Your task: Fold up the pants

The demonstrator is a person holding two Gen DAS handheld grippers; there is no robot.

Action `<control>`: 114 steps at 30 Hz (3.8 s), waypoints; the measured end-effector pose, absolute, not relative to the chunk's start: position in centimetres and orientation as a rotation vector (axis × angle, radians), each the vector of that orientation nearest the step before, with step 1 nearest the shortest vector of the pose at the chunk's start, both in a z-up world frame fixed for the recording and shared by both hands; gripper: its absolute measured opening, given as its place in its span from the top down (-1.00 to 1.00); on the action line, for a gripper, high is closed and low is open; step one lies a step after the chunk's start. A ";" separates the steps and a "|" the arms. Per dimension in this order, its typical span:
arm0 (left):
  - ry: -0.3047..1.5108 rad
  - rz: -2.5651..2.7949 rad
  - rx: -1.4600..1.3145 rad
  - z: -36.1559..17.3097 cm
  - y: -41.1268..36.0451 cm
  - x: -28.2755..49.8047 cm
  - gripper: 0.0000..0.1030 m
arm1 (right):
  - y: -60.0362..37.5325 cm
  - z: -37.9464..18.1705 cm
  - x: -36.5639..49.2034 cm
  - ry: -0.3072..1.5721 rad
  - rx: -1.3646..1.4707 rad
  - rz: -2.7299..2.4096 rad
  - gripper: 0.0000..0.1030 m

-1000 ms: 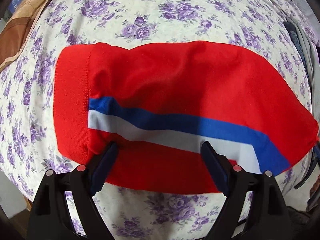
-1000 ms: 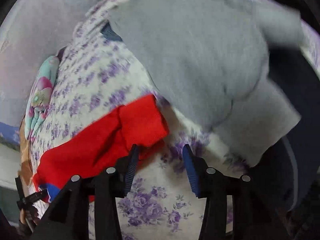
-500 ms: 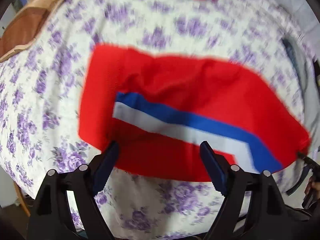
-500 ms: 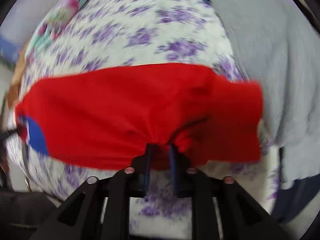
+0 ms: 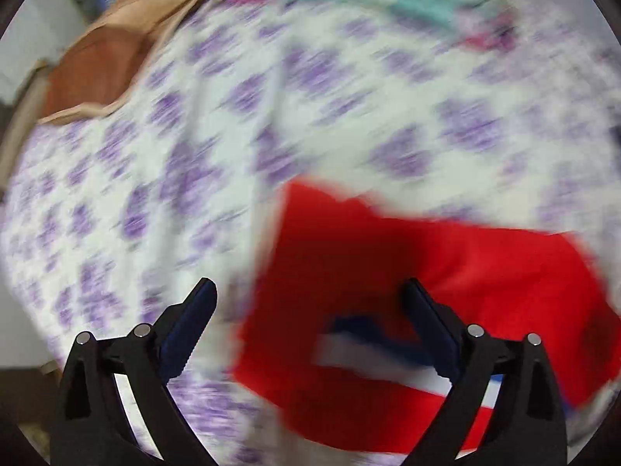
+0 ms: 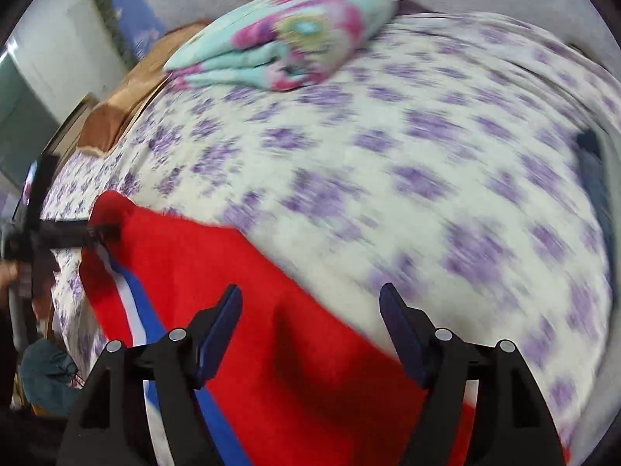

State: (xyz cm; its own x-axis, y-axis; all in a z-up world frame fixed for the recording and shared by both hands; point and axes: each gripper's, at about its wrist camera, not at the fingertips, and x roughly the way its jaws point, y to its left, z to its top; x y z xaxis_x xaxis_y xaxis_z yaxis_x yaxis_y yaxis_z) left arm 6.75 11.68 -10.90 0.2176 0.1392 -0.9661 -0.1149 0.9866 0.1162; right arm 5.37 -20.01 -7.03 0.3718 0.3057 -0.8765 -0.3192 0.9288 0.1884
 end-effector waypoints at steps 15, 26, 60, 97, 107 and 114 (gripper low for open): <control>1.199 0.037 -0.086 -4.6 8.9 4.2 -0.83 | -14.0 -10.3 3.4 1.302 0.018 0.829 0.19; 1.387 -0.022 0.007 -12.3 0.9 6.3 -0.83 | -14.2 -10.2 3.9 1.327 0.013 0.908 -0.02; 1.368 -0.079 -0.041 -11.8 4.2 3.1 -0.84 | -10.0 -11.1 5.8 1.313 -0.116 0.809 0.74; 1.233 0.125 -0.093 -7.7 11.0 5.9 -0.86 | -24.7 -9.9 3.5 1.239 0.095 0.414 -0.03; 1.328 0.215 -0.143 -11.5 14.3 9.4 -0.92 | -36.2 -9.2 -3.1 1.183 0.207 0.026 -0.20; 1.224 0.189 -0.169 -7.0 14.5 8.4 -0.89 | -45.6 -7.6 -11.7 1.138 0.383 -0.218 -0.37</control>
